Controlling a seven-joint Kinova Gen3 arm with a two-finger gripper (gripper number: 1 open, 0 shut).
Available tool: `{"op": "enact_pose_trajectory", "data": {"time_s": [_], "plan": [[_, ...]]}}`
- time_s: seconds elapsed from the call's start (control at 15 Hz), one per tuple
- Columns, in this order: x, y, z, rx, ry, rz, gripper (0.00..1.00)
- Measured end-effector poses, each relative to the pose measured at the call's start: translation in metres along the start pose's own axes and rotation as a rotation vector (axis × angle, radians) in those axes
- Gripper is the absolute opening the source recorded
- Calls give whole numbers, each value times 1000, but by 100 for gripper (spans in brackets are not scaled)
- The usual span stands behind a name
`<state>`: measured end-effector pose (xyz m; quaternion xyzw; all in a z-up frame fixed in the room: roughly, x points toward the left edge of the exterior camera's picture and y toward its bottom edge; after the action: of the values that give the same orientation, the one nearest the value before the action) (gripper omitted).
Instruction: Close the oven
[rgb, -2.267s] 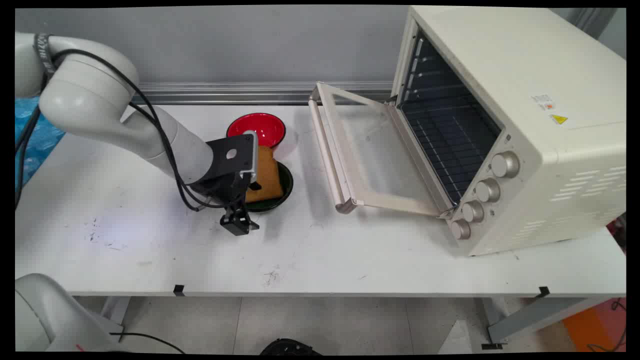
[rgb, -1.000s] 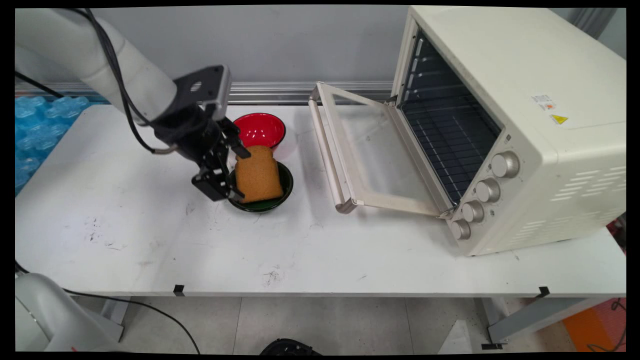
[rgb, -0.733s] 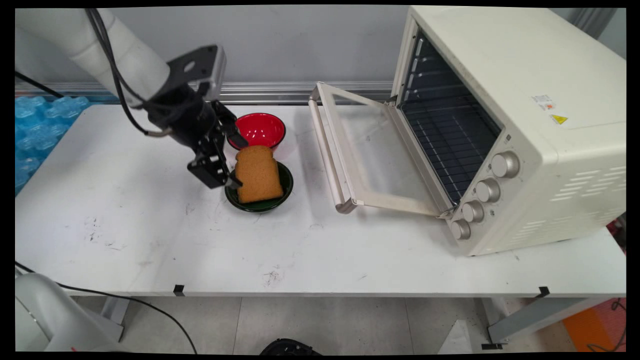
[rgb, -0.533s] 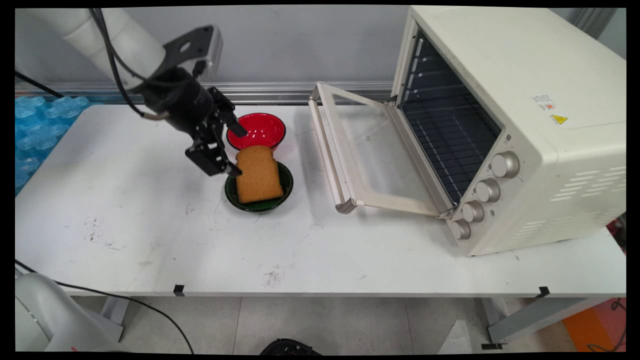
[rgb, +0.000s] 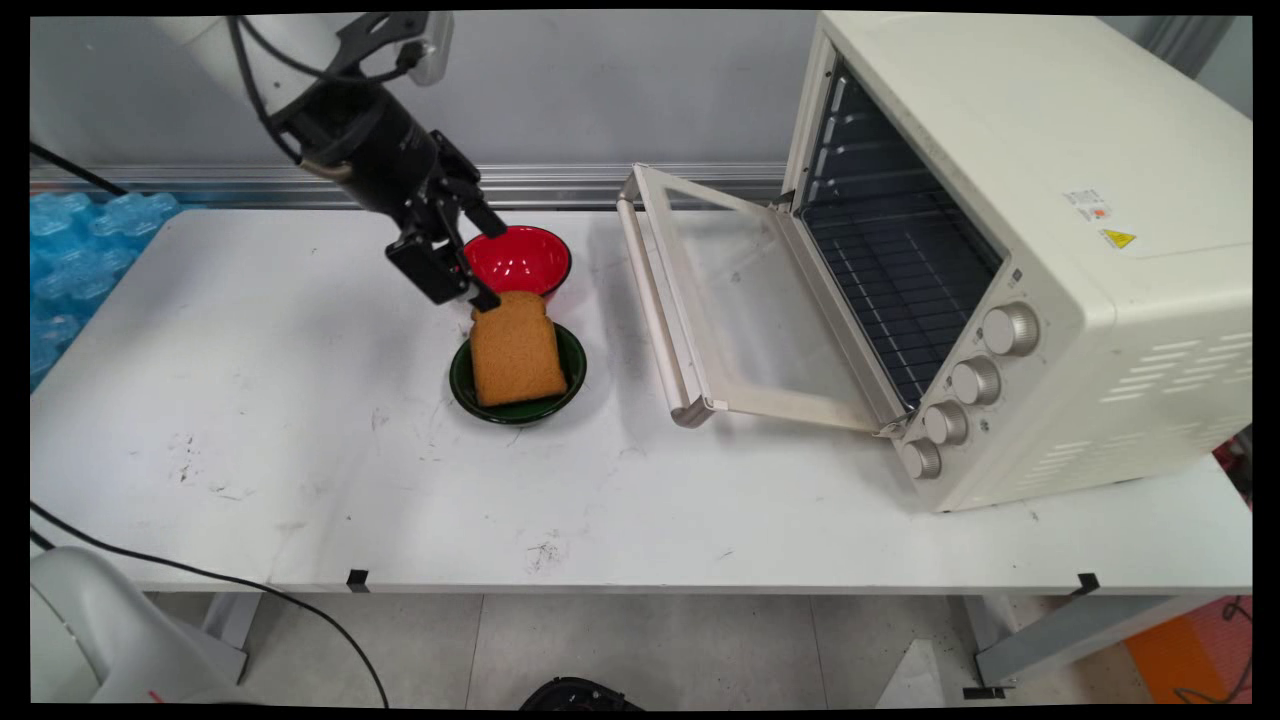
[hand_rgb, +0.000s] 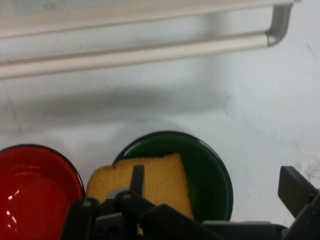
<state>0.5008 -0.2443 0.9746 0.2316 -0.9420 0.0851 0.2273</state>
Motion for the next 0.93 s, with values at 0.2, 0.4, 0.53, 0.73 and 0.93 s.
{"op": "enact_pose_trajectory", "data": {"time_s": [0.2,0.4,0.53,0.73,0.93], "plan": [[10,-8,12,-2,19,-34,100],[19,-14,29,-6,34,-53,100],[23,-18,42,-11,38,-57,100],[26,-22,59,-21,47,-55,100],[28,-26,83,-30,54,-54,100]]}}
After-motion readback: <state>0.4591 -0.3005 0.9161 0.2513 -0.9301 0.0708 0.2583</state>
